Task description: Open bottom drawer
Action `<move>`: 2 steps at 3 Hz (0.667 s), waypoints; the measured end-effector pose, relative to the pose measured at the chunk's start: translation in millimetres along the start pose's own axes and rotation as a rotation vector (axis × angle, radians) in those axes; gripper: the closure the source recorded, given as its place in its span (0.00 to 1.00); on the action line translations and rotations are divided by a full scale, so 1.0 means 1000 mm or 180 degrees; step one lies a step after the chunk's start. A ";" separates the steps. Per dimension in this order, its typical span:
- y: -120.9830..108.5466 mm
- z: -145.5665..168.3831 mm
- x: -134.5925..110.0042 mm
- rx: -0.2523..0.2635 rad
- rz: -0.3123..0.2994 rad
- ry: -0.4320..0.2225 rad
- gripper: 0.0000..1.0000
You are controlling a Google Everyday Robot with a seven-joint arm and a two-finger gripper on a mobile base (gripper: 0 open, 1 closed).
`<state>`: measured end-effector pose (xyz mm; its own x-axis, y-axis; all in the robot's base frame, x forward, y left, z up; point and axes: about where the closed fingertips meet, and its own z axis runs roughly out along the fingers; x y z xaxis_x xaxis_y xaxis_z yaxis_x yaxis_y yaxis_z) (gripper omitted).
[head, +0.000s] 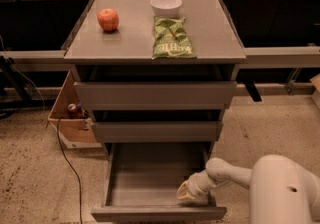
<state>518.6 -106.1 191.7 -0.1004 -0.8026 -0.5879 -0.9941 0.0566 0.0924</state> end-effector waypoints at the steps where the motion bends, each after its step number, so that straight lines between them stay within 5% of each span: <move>1: -0.011 -0.045 -0.010 0.0314 -0.0109 -0.0063 1.00; 2: -0.016 -0.084 -0.015 0.0524 -0.0174 -0.0097 1.00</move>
Offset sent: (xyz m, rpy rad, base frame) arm 0.0343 -0.0709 0.1247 0.0175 -0.2618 -0.0917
